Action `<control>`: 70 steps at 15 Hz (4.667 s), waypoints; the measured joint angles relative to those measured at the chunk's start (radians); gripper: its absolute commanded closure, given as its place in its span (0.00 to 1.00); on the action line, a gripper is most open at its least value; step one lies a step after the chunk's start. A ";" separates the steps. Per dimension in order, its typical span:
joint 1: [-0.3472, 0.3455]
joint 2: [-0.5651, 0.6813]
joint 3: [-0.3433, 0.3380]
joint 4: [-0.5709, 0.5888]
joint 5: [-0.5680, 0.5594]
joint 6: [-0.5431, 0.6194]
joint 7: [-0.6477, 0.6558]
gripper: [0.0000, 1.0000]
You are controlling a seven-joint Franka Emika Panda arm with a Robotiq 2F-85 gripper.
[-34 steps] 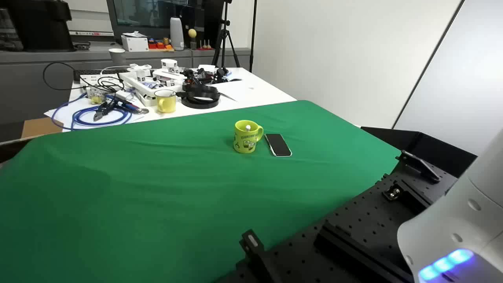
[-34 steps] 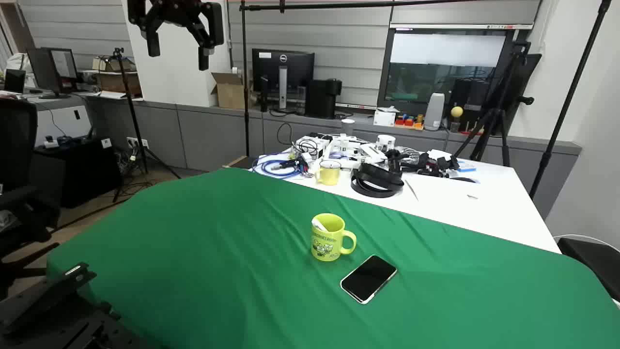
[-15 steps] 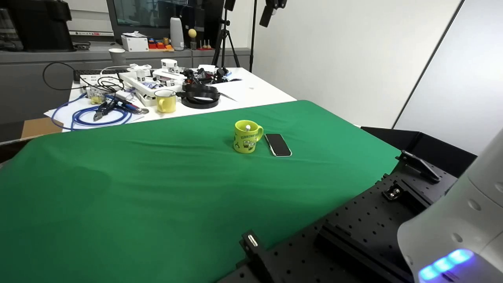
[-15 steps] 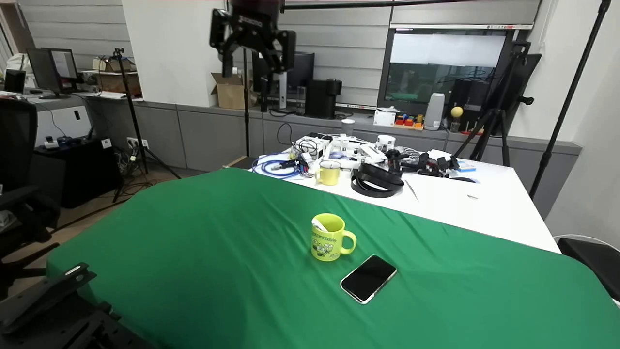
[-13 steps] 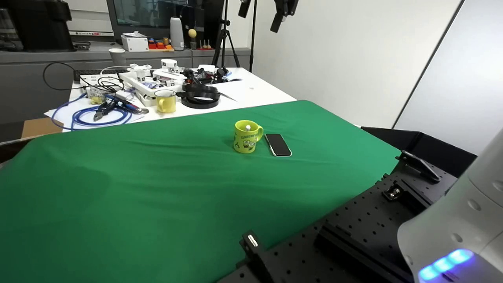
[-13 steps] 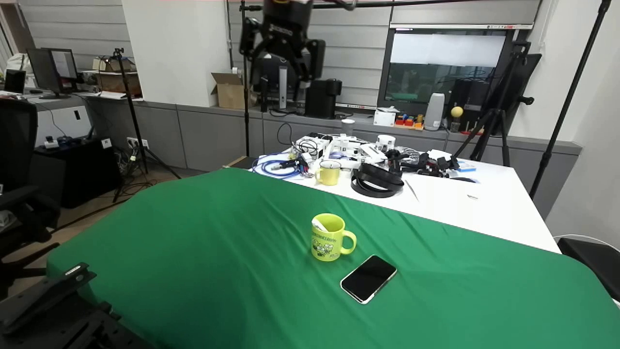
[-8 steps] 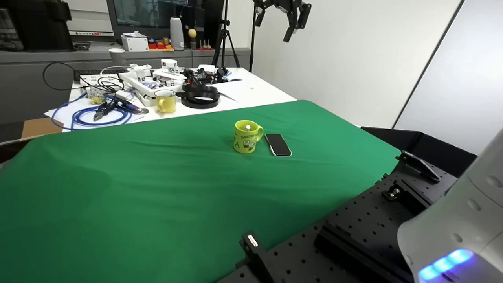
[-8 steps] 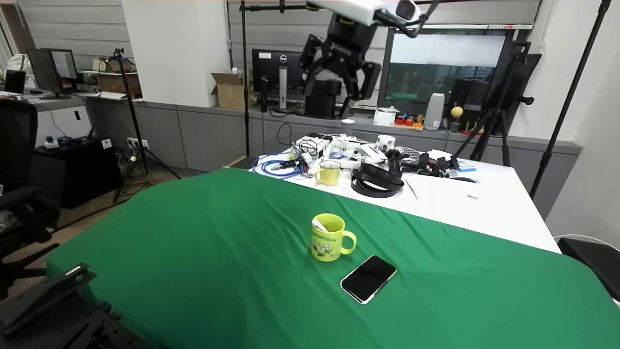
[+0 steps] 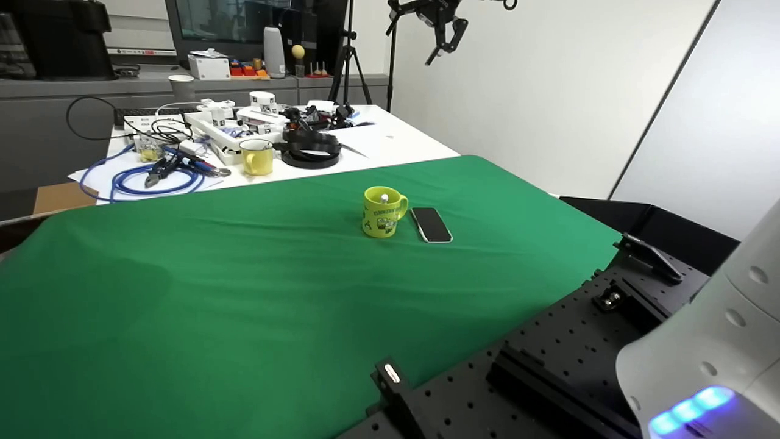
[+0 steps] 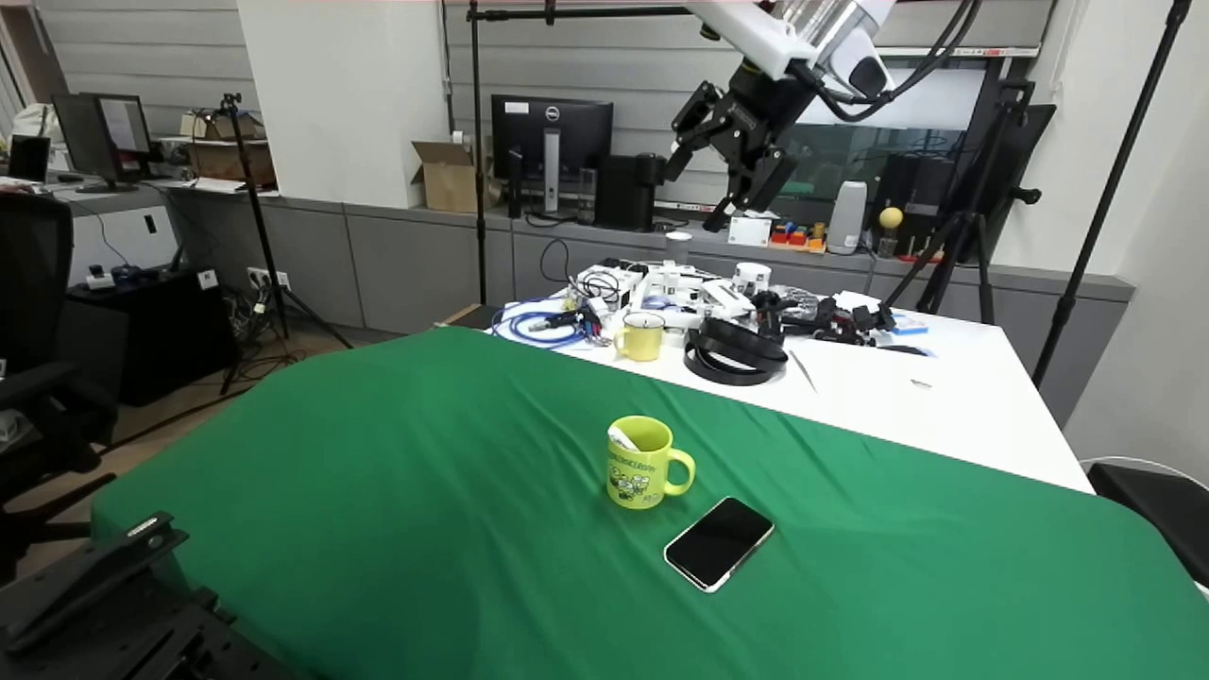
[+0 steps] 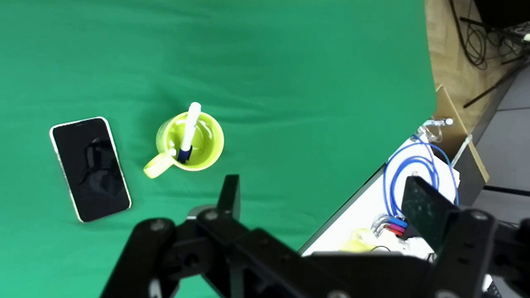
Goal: Pick up the pen from the cup and put it on the table.
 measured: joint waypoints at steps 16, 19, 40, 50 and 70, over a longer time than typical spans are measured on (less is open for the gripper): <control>-0.018 0.324 0.034 -0.030 0.260 0.029 0.120 0.00; -0.018 0.325 0.026 -0.080 0.267 0.048 0.120 0.00; -0.074 0.337 0.013 -0.157 0.307 0.054 -0.037 0.00; -0.074 0.389 0.014 -0.104 0.382 0.053 -0.003 0.00; -0.047 0.582 0.016 0.042 0.503 0.054 0.304 0.55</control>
